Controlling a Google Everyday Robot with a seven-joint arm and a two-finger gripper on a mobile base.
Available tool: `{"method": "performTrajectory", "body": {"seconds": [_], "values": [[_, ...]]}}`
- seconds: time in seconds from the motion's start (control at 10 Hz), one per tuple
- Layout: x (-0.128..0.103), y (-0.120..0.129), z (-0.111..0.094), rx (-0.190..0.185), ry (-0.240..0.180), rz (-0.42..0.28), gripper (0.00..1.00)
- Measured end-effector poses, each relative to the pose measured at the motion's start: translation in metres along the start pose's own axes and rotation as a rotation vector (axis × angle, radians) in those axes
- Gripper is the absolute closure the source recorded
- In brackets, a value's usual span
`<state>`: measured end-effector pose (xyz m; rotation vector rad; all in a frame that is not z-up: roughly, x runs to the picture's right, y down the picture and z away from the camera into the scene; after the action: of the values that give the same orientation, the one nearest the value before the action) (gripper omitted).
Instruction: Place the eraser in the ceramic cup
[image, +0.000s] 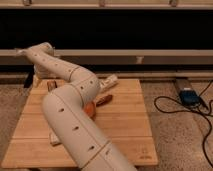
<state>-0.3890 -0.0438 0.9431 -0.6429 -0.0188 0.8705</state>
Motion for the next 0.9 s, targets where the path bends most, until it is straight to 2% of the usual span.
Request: {"method": "performTrajectory", "body": {"seconds": [0.3,0.6,0.9], "values": [[0.011,-0.007,0.017,0.010,0.033,0.035,0.20],[0.023,-0.022,0.027,0.020,0.045,0.075,0.20],[0.025,-0.020,0.042,0.010,0.050,0.080,0.20]]}}
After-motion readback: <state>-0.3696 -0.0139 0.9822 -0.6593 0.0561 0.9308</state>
